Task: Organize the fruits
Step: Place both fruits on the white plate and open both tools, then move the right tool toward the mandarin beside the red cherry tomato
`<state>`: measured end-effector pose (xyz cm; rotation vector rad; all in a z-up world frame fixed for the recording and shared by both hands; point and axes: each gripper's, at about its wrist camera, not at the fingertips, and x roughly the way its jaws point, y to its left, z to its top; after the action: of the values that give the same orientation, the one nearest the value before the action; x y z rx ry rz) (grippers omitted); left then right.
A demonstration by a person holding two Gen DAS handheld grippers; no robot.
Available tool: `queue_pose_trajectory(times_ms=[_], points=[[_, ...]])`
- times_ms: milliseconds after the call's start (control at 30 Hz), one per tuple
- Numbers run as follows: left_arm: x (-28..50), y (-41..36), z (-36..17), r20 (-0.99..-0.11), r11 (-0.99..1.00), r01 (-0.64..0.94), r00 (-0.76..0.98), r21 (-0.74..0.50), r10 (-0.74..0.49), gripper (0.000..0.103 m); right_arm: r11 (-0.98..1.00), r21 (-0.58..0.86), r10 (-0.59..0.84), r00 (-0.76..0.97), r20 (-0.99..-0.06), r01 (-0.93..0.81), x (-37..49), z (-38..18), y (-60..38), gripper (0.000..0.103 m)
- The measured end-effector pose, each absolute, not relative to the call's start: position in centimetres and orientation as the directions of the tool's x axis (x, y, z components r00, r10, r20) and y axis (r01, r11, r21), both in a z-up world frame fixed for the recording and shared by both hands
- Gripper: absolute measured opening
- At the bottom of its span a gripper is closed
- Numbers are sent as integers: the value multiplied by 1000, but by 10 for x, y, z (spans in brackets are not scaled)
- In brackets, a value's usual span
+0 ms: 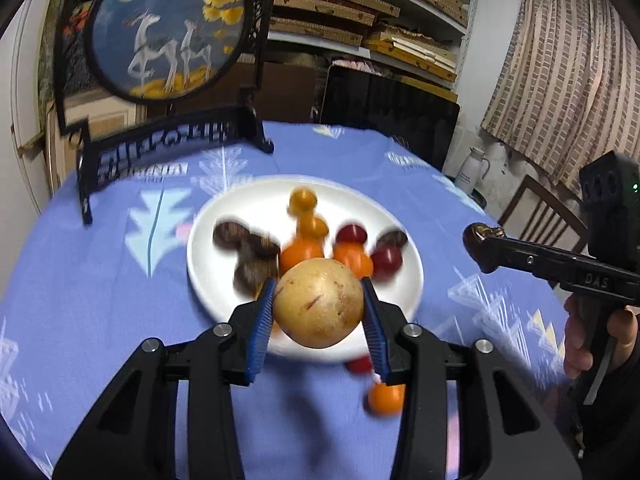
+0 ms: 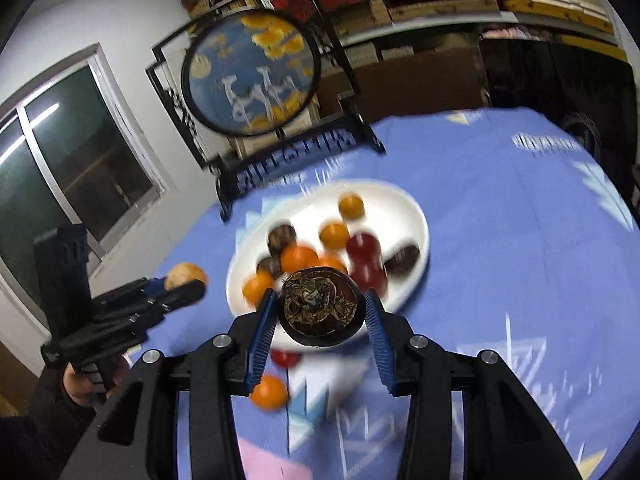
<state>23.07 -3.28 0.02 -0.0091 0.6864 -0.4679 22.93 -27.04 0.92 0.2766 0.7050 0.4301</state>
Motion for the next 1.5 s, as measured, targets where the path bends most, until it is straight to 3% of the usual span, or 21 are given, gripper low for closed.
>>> queue_pose_trajectory(times_ms=[367,433,500,767,833,1000,1233,1300,1500], points=[[327,-61,-23,-682,911,372,620,-180,-388,41,893,392,435,650,-623,-221,329,-20,-257,45],[332,-62,-26,-678,908,369,618,-198,-399,61,891,396,439,646,-625,-223,334,-26,-256,49],[329,-57,-23,-654,911,358,643,-203,-398,72,896,380,430,666,-610,-231,329,-24,-255,57],[280,-36,-7,-620,904,380,666,-198,-416,74,891,345,451,663,-598,-295,276,-15,-251,57],[261,-30,-8,-624,906,383,667,-182,-407,80,885,339,465,648,-604,-319,255,-17,-246,57],[216,-16,-20,-652,907,392,650,-151,-389,80,866,319,497,582,-644,-386,209,-30,-227,58],[179,9,-37,-690,923,352,630,-155,-356,81,873,234,452,530,-718,-428,167,-58,-194,58],[173,13,-42,-696,928,341,630,-151,-345,86,880,197,424,529,-735,-432,164,-64,-184,58],[163,19,-53,-713,933,321,616,-162,-336,87,889,151,390,543,-744,-432,168,-69,-167,58]])
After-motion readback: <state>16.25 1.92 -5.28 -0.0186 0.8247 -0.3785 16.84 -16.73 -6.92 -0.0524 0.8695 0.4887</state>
